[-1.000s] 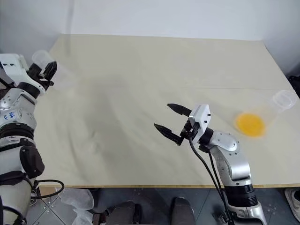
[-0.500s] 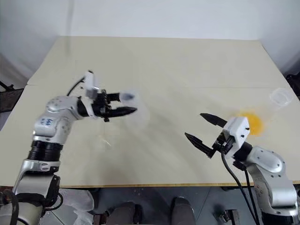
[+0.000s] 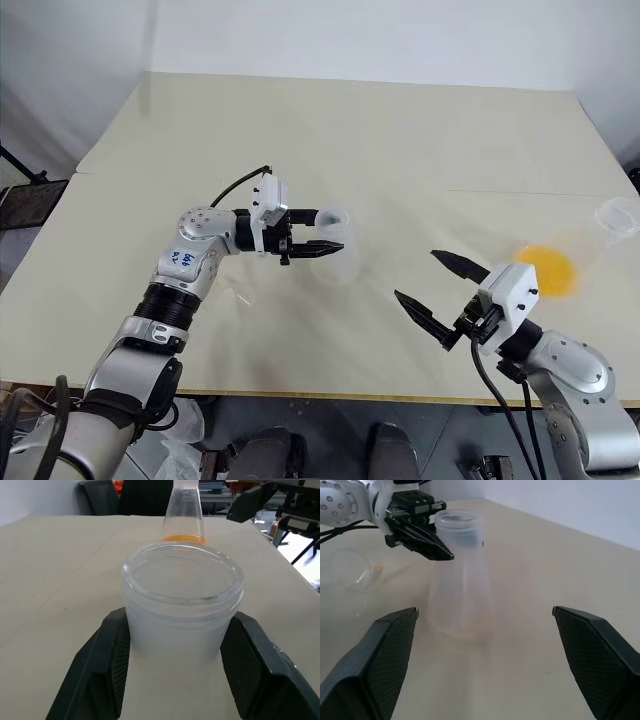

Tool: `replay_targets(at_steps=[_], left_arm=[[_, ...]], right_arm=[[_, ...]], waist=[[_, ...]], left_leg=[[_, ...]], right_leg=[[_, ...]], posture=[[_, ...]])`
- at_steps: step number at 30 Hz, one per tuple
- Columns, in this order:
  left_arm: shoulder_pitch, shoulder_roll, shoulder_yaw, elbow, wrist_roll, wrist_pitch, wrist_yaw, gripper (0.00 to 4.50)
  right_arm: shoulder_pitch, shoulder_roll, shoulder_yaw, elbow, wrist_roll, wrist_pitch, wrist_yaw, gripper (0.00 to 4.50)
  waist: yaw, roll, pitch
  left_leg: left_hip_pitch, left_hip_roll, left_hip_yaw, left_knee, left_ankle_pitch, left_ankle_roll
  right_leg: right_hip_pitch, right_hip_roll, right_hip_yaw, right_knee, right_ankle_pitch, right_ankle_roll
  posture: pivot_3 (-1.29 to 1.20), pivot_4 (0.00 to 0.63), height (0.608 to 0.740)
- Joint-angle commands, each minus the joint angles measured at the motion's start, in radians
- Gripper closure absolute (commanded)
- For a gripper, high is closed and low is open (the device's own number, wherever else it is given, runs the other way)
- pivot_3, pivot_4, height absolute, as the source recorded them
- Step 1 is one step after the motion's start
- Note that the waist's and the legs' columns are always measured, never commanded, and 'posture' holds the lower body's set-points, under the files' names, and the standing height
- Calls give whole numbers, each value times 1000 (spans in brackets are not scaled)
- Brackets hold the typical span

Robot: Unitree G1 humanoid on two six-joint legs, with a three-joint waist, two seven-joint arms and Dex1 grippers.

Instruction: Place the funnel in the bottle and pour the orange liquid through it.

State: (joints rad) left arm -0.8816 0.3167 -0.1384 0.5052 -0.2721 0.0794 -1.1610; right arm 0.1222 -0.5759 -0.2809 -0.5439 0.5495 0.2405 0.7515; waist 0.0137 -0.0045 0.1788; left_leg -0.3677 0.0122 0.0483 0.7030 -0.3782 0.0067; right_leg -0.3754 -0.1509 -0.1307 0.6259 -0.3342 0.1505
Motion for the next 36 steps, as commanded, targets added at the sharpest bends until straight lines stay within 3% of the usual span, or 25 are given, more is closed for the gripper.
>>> replay_targets(at_steps=[1,4,5,15,22,30,36], left_arm=[[-14,2,-5,-28,-4,28,-34,962],[-17,15,-4,-44,-9,65,-59,81],[-18,17,0,-45,-2,57,-52,36],[-8,41,85,-92,-67,60,-64,36],[86,135,234,-189,-125,64,16,36],[539,290,533,-447,-216,113,165,36],[864,287,718,-563,-261,93,227,36]], right_arm=[[1,9,-3,-41,2,-20,-18,0],[0,12,4,-42,1,-21,-25,0],[-2,13,8,-41,0,-22,-28,0],[-29,17,38,-25,-1,-26,-29,0],[-138,12,83,41,23,-15,22,0],[-316,32,221,143,25,-18,146,0],[-400,42,302,205,-5,-52,233,0]], waist=[[1,0,0],[2,0,0],[2,0,0],[1,0,0],[-17,0,0],[-42,0,0],[-34,0,0]], left_leg=[[0,0,0,0,0,0],[0,0,0,0,0,0],[0,0,0,0,0,0],[0,0,0,0,0,0],[0,1,-2,0,0,0],[2,2,-10,-1,0,0],[1,1,-12,0,0,0]], right_leg=[[0,0,0,0,0,0],[0,0,0,0,0,0],[0,0,0,0,0,0],[0,0,0,0,0,0],[0,0,-1,1,0,0],[0,0,0,2,0,0],[1,-1,1,1,0,0]], posture=[[0,150,740],[0,150,740],[0,150,740],[0,150,740],[0,150,740],[0,150,740],[0,150,740]])
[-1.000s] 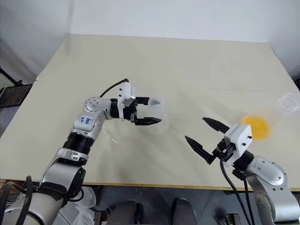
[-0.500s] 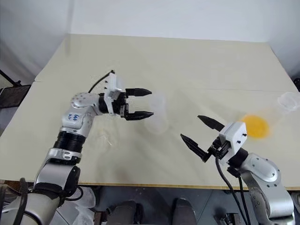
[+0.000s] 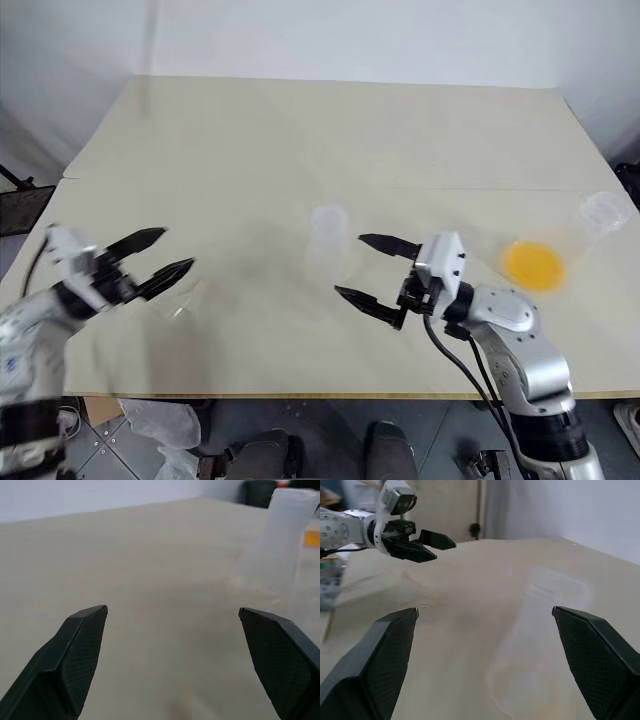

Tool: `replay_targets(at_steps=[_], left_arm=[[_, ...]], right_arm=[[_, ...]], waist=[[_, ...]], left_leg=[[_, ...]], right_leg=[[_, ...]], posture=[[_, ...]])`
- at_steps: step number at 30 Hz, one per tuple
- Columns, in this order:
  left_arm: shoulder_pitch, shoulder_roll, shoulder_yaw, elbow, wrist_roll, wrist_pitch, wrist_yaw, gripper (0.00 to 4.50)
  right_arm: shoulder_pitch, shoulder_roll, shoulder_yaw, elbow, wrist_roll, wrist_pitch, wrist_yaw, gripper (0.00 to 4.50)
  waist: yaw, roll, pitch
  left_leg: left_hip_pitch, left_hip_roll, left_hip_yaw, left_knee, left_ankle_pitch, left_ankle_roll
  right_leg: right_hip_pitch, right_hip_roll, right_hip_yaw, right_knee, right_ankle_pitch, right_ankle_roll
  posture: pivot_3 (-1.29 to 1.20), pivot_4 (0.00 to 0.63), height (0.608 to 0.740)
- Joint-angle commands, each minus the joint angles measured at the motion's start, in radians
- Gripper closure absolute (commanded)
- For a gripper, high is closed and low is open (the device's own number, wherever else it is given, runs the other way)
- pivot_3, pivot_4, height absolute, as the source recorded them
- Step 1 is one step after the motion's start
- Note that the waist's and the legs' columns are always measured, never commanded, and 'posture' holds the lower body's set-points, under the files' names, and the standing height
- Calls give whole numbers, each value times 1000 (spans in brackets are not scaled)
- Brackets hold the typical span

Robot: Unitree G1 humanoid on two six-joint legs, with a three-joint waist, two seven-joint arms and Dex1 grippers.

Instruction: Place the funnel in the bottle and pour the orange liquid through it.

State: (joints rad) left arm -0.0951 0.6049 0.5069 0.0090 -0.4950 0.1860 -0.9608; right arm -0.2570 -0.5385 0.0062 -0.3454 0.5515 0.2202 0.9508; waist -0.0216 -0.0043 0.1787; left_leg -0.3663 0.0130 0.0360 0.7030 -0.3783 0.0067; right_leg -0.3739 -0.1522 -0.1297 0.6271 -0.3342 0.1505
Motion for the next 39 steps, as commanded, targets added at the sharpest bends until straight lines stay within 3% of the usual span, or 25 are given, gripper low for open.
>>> replay_targets(at_steps=[1,7,13,22,28,32,39], left_arm=[[131,-13,104,-84,-48,-13,41,36],[345,-77,251,-140,-101,-39,104,36],[473,-125,215,-263,-135,-6,132,36],[320,-102,-32,-240,-59,49,178,36],[155,-98,-114,-77,62,35,290,36],[103,-91,-137,-38,73,37,288,974],[78,-64,-127,-21,55,40,265,3246]], right_arm=[[-32,6,24,15,-11,-36,46,0],[-59,7,42,39,-9,-41,86,0],[-41,9,43,30,-5,-35,88,0],[-23,7,38,13,-14,-30,65,0],[5,-7,21,-19,-17,-25,38,0],[45,-17,11,-48,-19,-31,24,0],[85,-18,0,-74,-29,-44,9,0]], waist=[[5,0,0],[9,0,0],[22,0,0],[20,0,0],[18,0,0],[20,0,-1],[20,0,-1]], left_leg=[[0,0,0,0,0,0],[0,1,1,0,0,0],[0,1,1,0,0,0],[1,1,3,0,0,0],[2,1,4,-1,0,0],[2,0,4,-1,0,0],[2,1,4,-1,0,0]], right_leg=[[0,0,0,0,0,0],[0,1,1,-1,0,0],[0,1,2,-2,0,0],[0,1,2,-1,0,0],[0,2,2,-1,0,0],[0,1,2,-1,0,0],[0,1,2,-1,0,0]], posture=[[0,150,740],[0,150,740],[0,150,740],[0,150,740],[0,150,740],[0,150,740],[0,150,740]])
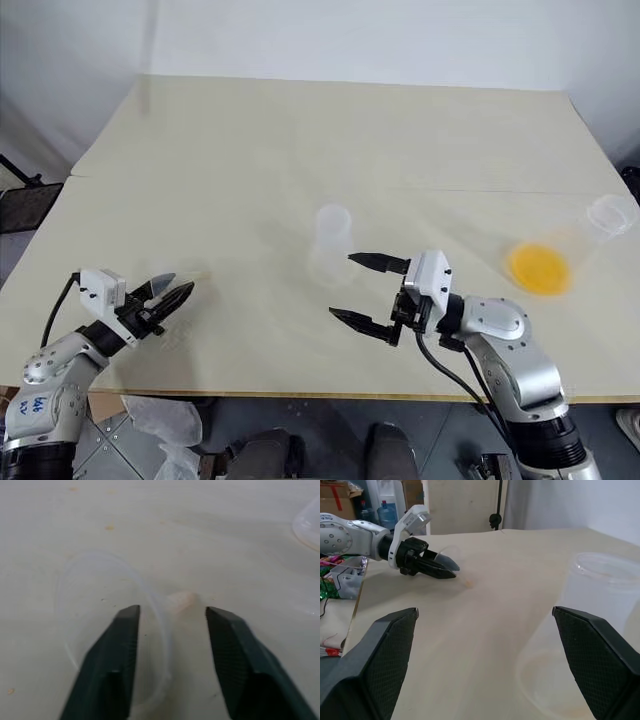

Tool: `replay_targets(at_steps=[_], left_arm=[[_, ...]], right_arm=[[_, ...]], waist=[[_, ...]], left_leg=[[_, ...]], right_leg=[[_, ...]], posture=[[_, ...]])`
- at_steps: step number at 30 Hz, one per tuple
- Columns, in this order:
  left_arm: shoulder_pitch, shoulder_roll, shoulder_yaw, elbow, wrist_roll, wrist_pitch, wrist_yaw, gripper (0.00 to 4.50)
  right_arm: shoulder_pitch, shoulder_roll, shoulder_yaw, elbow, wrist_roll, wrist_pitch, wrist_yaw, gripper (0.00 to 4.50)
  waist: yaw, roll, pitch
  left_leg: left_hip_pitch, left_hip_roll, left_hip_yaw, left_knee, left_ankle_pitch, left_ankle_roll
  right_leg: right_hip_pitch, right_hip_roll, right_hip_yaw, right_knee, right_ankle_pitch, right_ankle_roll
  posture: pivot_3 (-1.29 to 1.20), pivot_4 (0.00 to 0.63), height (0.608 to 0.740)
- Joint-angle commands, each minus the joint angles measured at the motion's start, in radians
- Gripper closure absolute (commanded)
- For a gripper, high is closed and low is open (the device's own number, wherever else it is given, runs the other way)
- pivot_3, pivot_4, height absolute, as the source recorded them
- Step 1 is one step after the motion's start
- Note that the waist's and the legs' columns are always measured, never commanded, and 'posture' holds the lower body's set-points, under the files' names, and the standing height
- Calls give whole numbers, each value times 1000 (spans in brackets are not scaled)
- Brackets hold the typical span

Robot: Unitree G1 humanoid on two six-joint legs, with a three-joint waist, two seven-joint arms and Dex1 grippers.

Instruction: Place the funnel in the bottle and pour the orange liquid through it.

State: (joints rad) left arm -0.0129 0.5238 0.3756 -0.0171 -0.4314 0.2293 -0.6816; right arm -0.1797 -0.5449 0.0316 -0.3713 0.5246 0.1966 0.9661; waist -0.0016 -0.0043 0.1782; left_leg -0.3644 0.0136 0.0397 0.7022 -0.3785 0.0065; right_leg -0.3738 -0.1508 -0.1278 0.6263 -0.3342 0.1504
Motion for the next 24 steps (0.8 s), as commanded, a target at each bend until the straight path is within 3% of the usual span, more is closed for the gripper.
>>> replay_targets(at_steps=[1,4,11,17,22,24], left_arm=[[-8,21,7,3,-11,-1,-15,3539],[-31,29,21,-15,-34,-7,-27,4490],[-197,126,-15,-72,-104,14,-159,4490],[-601,211,-212,-7,-68,8,-372,4490],[-1010,164,-421,216,19,-53,-630,4490],[-1102,154,-493,302,78,-107,-727,4490]], right_arm=[[12,-13,-27,-50,-4,-22,-8,0],[31,-15,-37,-61,-10,-22,-17,0],[109,-26,-105,-102,-1,-23,-59,0],[199,19,-209,-159,30,-22,-173,0],[272,79,-244,-205,24,-38,-266,0],[291,100,-249,-224,23,-40,-296,0]], waist=[[0,0,0],[0,0,0],[4,0,0],[17,0,0],[14,0,0],[13,0,0]], left_leg=[[0,0,0,0,0,0],[0,0,0,0,0,0],[-1,0,-1,0,0,0],[-3,-2,1,1,0,0],[-3,-1,6,-1,0,-1],[-4,-1,8,0,0,-1]], right_leg=[[0,0,0,0,0,0],[0,0,0,0,0,0],[0,0,-1,0,0,0],[0,0,-3,0,0,0],[-1,1,-5,0,0,0],[-2,1,-5,0,0,0]], posture=[[0,150,740],[0,150,740],[0,150,740],[0,150,740],[0,150,740],[0,150,740]])
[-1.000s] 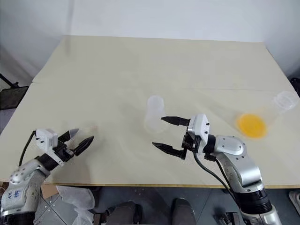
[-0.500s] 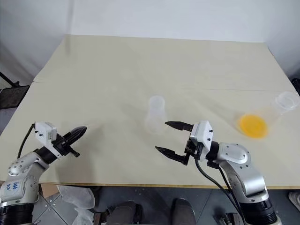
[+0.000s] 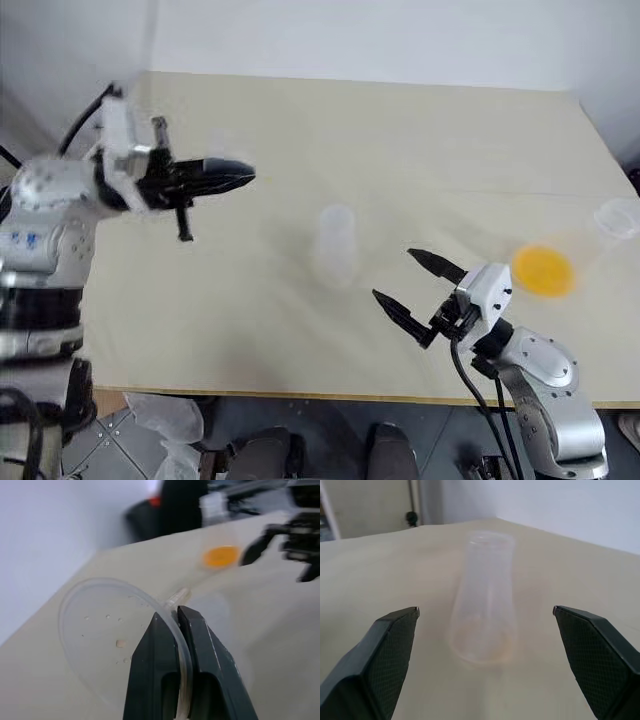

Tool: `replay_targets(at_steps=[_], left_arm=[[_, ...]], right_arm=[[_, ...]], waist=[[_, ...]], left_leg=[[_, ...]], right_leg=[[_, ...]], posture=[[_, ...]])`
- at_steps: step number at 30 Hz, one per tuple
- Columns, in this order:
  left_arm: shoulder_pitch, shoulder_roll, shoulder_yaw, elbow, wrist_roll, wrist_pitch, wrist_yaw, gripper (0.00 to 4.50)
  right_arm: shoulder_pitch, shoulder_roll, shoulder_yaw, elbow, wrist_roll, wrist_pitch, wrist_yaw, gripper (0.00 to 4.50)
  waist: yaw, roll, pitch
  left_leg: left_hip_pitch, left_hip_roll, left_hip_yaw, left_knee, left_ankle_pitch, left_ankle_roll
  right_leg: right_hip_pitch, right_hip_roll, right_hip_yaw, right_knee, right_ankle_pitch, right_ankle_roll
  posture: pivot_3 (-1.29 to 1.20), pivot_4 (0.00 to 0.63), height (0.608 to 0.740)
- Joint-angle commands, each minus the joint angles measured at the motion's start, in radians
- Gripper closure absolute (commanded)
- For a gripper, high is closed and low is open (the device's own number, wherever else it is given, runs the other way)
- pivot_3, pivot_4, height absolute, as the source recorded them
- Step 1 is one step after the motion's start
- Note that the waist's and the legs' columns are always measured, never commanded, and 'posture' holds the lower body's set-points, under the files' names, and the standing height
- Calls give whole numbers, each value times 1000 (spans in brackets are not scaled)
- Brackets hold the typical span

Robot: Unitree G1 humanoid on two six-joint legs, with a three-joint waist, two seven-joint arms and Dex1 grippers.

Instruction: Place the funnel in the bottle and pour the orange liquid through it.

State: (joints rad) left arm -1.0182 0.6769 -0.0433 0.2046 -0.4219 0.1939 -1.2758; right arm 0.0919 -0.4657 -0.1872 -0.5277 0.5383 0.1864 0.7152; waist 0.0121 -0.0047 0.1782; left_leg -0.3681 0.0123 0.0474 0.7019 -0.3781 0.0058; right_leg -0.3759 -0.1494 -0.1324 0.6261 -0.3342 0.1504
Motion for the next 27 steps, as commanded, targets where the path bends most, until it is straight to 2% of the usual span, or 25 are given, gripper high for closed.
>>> replay_targets(at_steps=[1,5,8,16,22,27], left_arm=[[-126,-3,-98,113,85,-85,-170,4490],[-234,-64,-181,198,159,-105,-228,4490],[-261,-92,-235,218,230,-129,-238,4490],[-324,-136,-292,308,363,-187,-214,4490],[-383,-195,-282,399,390,-225,-212,4490],[-399,-208,-246,357,328,-152,-274,4490]], right_arm=[[28,26,-31,-76,6,-32,-55,0],[67,48,-20,-101,-18,-50,-89,0],[79,66,-5,-122,-30,-58,-118,0],[119,94,18,-156,-58,-73,-158,0],[111,95,26,-152,-67,-83,-172,0],[115,99,34,-153,-73,-89,-178,0]], waist=[[-7,1,0],[-15,1,-1],[-13,1,-1],[-11,1,-1],[-7,1,0],[-11,1,0]], left_leg=[[0,0,0,0,0,0],[3,1,4,-2,0,0],[1,1,3,-1,0,0],[0,1,2,0,0,0],[0,1,2,1,0,0],[0,1,2,1,0,0]], right_leg=[[0,0,0,0,0,0],[0,0,1,0,0,0],[-1,0,1,0,0,0],[-1,0,1,0,0,0],[-1,-1,1,0,0,0],[-1,-1,1,0,0,0]], posture=[[0,150,740],[0,150,740],[0,150,740],[0,150,740],[0,150,740],[0,150,740]])
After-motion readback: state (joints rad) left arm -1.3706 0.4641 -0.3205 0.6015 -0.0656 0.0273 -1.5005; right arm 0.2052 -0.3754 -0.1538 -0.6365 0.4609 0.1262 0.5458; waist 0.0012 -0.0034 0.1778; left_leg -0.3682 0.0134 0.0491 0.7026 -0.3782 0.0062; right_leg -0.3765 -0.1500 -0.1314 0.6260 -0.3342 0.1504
